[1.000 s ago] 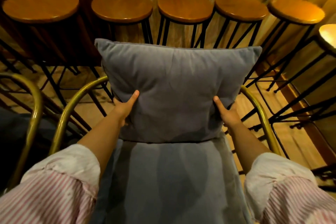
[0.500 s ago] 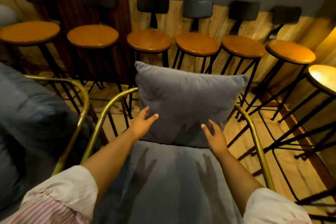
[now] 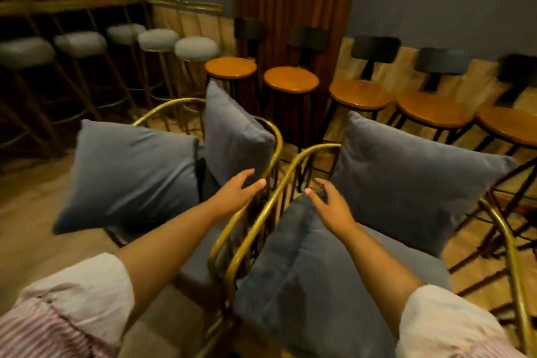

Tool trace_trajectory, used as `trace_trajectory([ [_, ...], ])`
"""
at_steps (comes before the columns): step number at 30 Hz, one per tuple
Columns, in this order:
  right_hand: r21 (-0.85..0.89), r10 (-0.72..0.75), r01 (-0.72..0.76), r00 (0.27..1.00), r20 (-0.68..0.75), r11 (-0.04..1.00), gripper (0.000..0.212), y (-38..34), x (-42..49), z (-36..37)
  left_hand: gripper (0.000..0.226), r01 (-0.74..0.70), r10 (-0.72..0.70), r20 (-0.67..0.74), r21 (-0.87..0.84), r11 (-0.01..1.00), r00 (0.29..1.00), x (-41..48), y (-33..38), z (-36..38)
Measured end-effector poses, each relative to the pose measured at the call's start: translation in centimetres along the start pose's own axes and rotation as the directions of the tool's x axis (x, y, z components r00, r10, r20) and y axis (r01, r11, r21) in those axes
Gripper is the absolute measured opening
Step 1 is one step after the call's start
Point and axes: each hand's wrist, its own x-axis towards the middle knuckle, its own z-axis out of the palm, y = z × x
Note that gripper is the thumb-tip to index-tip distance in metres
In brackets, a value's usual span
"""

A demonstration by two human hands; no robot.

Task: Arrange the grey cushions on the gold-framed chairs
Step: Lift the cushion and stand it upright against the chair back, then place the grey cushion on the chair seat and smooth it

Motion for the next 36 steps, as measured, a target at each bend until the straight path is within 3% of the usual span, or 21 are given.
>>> trace_trajectory([
  [8, 0.012, -0.085, 0.084, 0.983, 0.163, 0.996, 0.067, -8.2, 1.6, 11.6, 0.059, 0.129, -0.130, -0.173, -0.016, 0.992, 0.976, -3.0, -8.0, -12.0],
  [13, 0.042, -0.093, 0.086, 0.975, 0.204, 0.995, 0.071, -13.4, 6.0, 19.8, 0.063, 0.197, -0.197, -0.199, -0.019, 0.980, 0.960, -1.6, -13.6, -20.4],
  [24, 0.171, 0.101, -0.155, 0.952, 0.288, 0.973, 0.072, -18.9, 15.2, 36.7, 0.063, 0.290, -0.286, -0.212, -0.013, 0.957, 0.934, 4.9, -22.9, -36.0],
  [29, 0.160, 0.135, -0.169, 0.969, 0.207, 0.973, 0.076, -18.6, 19.6, 39.6, 0.063, 0.321, -0.323, -0.175, -0.040, 0.946, 0.930, 10.1, -24.6, -37.4],
  [36, 0.076, 0.129, -0.129, 0.992, 0.005, 0.989, 0.079, -17.3, 26.3, 37.5, 0.062, 0.207, -0.207, -0.047, -0.003, 0.978, 0.977, 20.0, -22.0, -36.3],
])
